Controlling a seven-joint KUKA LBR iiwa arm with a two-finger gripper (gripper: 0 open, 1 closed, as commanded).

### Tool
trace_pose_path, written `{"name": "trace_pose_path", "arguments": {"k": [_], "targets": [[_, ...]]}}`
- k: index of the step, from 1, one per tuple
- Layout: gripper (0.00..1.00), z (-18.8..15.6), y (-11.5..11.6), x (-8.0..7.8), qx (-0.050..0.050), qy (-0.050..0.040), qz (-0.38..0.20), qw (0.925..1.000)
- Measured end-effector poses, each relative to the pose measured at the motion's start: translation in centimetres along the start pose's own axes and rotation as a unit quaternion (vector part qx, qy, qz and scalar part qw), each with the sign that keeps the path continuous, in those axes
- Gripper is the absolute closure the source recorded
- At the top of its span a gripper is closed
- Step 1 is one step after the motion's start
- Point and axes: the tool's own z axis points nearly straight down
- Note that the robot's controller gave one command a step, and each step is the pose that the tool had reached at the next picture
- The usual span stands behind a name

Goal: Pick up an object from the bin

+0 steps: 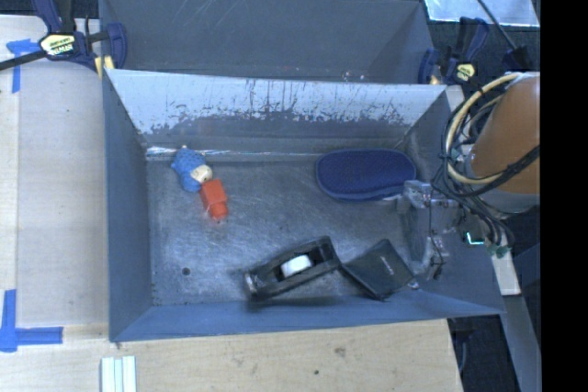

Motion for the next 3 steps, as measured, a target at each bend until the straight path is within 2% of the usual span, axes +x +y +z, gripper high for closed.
{"name": "trace_pose_path", "arguments": {"k": [1,2,3], "targets": [[0.00,8.7,2.1,-10.4,0.001,-0.0030,-0.180,0.9837],[1.00,8.3,2.2,-10.8,0.002,-0.0083,-0.180,0.9836],[1.00,-2.6,1.5,-11.5,0.003,-0.0083,-0.171,0.9852]]}}
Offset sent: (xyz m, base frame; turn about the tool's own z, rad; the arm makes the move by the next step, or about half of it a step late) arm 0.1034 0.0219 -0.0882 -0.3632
